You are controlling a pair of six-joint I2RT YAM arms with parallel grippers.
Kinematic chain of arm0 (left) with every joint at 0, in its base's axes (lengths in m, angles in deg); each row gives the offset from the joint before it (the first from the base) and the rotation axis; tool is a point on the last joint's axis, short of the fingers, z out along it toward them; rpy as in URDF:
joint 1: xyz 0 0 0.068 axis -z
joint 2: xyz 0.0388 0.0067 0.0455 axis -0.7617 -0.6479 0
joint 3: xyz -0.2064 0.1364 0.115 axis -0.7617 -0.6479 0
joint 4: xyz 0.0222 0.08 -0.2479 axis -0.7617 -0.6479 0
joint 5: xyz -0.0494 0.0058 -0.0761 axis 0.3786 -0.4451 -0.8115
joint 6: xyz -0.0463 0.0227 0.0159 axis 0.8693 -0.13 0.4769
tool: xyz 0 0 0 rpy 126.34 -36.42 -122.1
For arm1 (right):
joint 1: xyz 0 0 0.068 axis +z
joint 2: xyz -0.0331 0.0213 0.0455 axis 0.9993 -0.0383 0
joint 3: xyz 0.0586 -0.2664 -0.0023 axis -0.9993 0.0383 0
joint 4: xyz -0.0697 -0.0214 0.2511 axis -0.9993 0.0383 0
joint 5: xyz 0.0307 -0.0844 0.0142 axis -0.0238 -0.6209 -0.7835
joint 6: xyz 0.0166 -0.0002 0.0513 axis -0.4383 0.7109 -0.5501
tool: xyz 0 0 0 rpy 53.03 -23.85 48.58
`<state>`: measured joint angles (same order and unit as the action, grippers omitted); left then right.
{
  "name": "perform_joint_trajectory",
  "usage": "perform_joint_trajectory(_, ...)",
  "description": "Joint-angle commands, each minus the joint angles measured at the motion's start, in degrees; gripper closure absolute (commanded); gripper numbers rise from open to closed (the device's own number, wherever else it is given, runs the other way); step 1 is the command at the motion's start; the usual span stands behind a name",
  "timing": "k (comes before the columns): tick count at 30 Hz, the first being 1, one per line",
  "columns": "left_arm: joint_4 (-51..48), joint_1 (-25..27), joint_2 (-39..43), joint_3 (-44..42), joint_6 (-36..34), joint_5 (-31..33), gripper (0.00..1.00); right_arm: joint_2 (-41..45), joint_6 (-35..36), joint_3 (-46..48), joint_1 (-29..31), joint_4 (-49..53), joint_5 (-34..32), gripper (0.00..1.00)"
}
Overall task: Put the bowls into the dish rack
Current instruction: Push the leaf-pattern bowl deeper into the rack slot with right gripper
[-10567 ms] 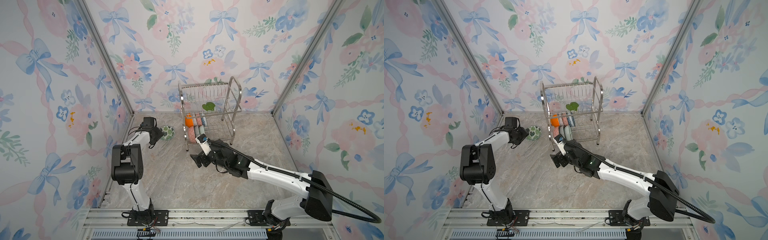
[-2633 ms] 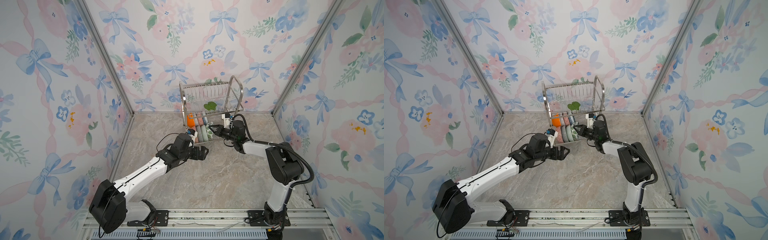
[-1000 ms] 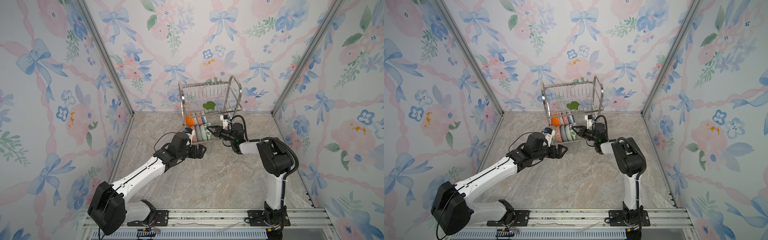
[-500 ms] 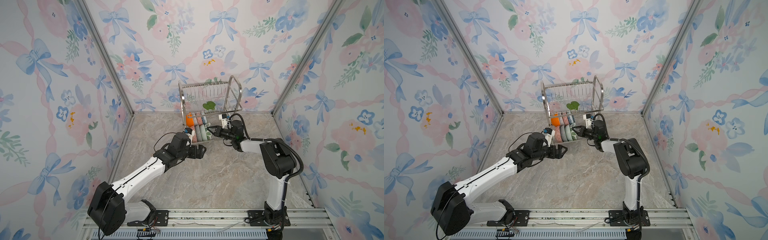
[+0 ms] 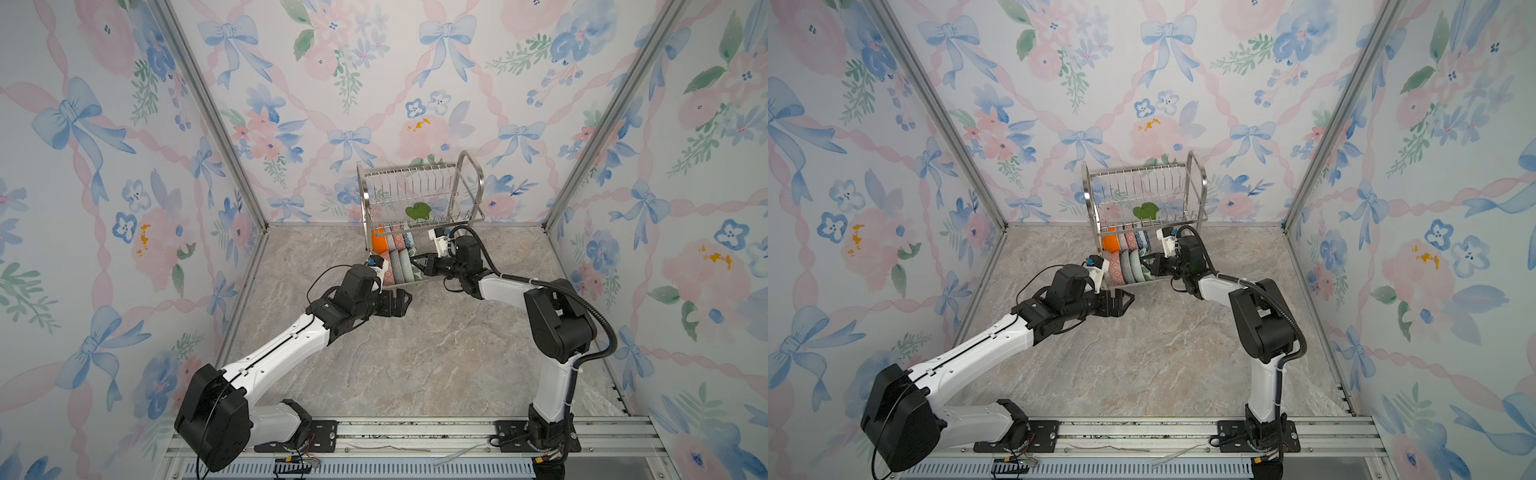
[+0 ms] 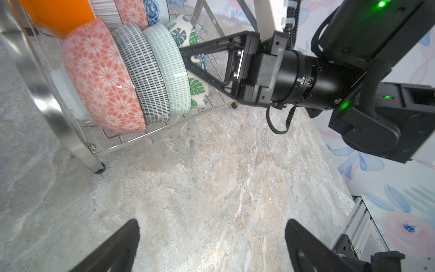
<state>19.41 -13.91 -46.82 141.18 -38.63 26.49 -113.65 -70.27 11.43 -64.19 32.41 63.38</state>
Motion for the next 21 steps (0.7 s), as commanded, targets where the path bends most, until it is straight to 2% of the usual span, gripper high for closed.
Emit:
perform_joint_trajectory(1,-0.75,-0.33,1.77,-1.16,-0.55,-0.19,0.02,0.63,1.38,-0.63,0.96,5.91,-0.92,0.91)
perform_joint_trajectory(14,-0.77,-0.29,2.15,-1.35,-0.13,-0.08,0.02,2.04,1.71,0.16,0.96,6.8,-1.29,0.8)
perform_joint_trajectory(21,-0.81,-0.44,2.98,-1.62,-0.27,-0.01,0.02,3.41,2.05,0.78,0.93,7.35,-1.6,0.78)
